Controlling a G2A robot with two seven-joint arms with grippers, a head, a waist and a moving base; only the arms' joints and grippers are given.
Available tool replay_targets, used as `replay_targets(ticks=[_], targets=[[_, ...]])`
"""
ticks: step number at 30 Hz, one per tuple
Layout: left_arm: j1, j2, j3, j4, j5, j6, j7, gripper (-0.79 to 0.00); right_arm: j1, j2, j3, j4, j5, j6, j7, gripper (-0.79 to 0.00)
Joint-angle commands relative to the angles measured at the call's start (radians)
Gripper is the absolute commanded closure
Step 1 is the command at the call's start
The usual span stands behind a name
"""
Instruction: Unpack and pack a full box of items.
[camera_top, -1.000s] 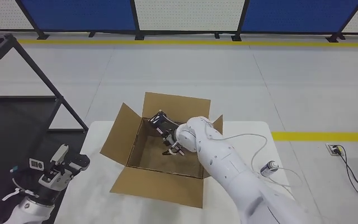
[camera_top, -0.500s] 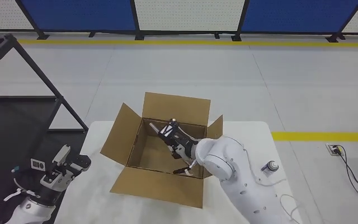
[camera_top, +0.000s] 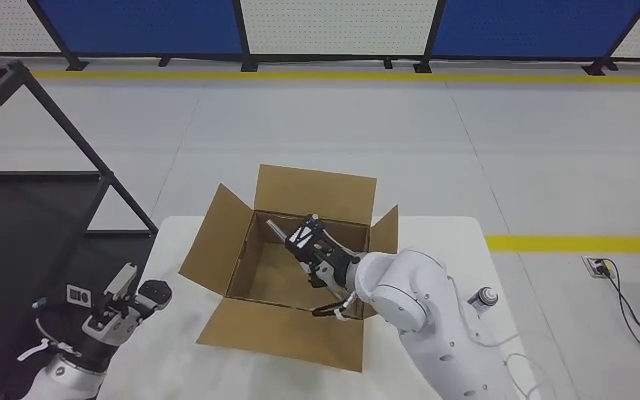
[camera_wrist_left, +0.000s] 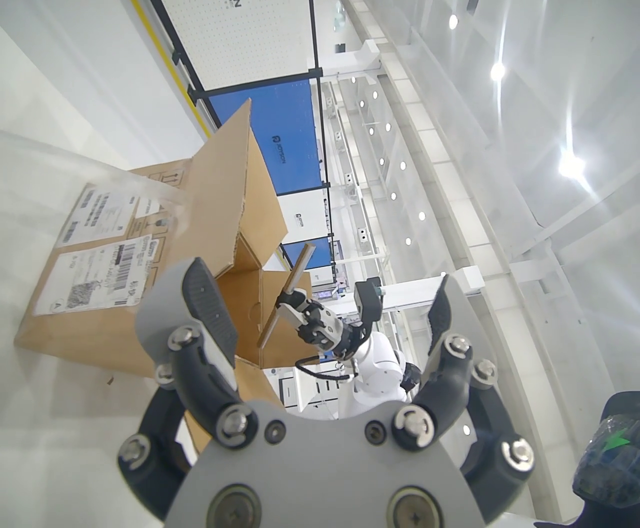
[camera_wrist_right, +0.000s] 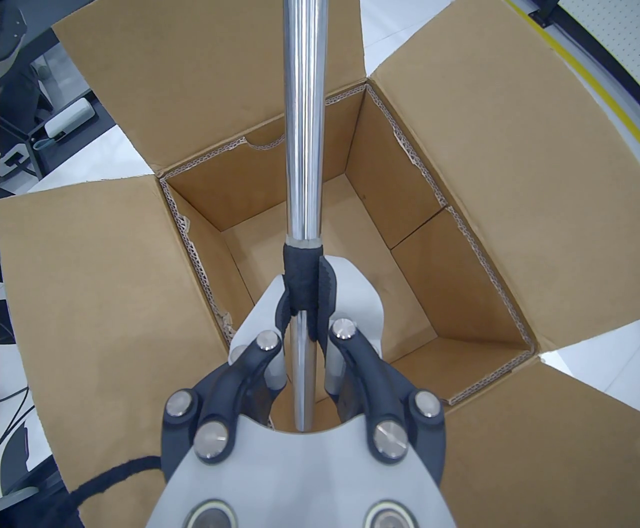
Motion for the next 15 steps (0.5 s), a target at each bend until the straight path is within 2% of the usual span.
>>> replay_targets(ticks=[1,7,15], targets=[[0.004,0.000,0.002,0.000,-0.007,0.001,-0.004,-0.785,-0.011,0.001,0.007,-0.023,0.011,-0.002,-0.034,0.000],[0.004,0.002,0.002,0.016,-0.035,0.022,-0.047,-0.785,-0.073,0.027,0.162,-0.205,0.137,-0.017,-0.015,0.000],[-0.031,0.007,0.024,0.021,-0.008,0.049,-0.083,-0.785,-0.342,0.075,0.490,-0.592,0.259,-0.013,0.027,0.000]])
